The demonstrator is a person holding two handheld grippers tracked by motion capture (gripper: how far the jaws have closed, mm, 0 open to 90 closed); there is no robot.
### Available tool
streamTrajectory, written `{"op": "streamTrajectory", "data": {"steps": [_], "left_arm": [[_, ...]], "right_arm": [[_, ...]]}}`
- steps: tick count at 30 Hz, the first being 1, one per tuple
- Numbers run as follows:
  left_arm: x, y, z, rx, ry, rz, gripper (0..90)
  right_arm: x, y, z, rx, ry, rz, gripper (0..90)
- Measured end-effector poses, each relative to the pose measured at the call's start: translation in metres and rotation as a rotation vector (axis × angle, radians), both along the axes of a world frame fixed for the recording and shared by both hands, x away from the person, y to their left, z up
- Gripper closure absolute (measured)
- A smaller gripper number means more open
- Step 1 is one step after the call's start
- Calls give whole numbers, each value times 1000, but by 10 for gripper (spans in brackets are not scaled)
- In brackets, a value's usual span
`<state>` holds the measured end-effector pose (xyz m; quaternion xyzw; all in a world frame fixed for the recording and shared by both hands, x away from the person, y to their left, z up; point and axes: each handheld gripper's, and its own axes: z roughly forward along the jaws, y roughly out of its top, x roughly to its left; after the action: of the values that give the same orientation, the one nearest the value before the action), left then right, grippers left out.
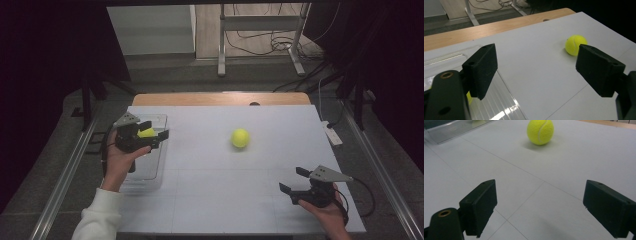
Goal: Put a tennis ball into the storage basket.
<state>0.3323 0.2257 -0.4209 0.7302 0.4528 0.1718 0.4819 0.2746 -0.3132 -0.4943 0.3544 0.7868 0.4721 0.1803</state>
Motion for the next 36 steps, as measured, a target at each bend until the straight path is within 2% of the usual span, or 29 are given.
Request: {"op": "streamTrajectory", "data": {"steps": [22, 36], "left_arm": [[3, -29, -1, 35, 5, -59, 189], [5, -42, -2, 55, 11, -81, 189]], "right_arm": [[-1, 0, -1, -1, 2, 2, 126], [0, 0, -1, -4, 0, 1, 126]]}}
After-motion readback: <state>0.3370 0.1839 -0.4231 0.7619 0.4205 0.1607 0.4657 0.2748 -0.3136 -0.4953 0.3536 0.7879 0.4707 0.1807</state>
